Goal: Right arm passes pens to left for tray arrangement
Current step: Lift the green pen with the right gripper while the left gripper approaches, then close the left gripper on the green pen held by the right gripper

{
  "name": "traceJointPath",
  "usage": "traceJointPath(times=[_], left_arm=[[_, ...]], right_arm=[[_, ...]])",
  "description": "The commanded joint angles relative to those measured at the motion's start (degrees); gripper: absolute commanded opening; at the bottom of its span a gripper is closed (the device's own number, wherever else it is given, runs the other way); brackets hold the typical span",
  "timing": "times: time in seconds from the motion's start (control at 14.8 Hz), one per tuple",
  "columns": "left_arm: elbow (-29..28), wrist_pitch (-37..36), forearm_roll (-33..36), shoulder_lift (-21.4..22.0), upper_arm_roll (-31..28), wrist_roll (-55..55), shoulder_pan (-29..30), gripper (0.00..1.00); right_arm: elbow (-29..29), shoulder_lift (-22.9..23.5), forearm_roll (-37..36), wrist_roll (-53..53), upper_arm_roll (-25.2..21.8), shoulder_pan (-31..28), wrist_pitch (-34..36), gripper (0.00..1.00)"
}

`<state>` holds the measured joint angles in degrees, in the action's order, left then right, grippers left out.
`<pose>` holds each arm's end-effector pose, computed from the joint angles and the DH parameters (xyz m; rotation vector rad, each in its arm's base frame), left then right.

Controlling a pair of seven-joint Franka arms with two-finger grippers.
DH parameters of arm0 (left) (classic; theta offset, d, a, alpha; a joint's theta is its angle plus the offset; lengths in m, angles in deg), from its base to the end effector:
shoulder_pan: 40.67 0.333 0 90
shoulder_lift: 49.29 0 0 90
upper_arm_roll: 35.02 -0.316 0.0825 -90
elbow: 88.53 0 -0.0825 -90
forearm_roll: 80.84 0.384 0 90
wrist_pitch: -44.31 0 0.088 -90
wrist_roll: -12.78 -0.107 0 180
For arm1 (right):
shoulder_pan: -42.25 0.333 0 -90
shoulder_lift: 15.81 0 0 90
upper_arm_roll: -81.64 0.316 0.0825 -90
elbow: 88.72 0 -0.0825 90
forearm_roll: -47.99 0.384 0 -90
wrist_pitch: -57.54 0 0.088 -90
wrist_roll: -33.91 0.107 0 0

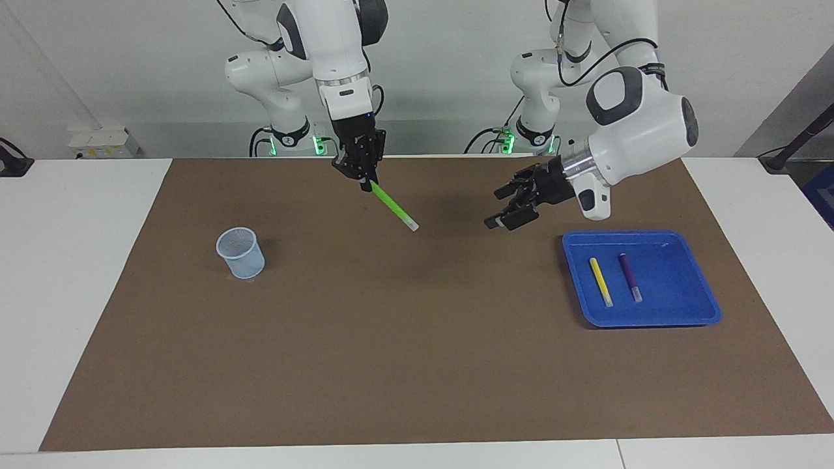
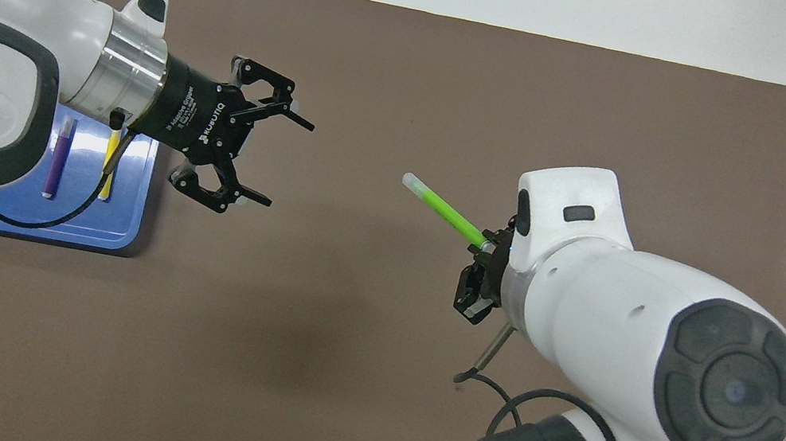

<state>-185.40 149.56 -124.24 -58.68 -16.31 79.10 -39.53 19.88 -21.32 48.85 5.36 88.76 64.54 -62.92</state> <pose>0.5739 -0.2264 0.5233 2.1349 1.2636 -0.6943 0.4868 0.2781 0.5726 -2.7164 -1.4967 -0.4726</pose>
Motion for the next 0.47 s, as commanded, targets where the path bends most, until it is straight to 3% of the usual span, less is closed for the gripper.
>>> traceJointPath(times=[0.0, 0.34, 0.4], left_arm=[[-3.15, 4.15, -3.00, 2.54, -0.51, 2.32, -2.79, 0.99], [-3.59, 11.54, -1.61, 2.28, -0.86, 10.22, -10.08, 0.99], [-3.85, 12.51, 1.88, 2.36, -0.87, 11.81, -11.40, 0.98]], right_arm=[[1.09, 1.98, -0.25, -1.07, -0.17, 2.40, -4.42, 0.00], [0.48, 6.12, -0.25, -0.54, -0.17, 5.21, -9.62, 0.00], [0.13, 6.30, -0.25, -0.54, -0.17, 5.31, -9.62, 0.00]])
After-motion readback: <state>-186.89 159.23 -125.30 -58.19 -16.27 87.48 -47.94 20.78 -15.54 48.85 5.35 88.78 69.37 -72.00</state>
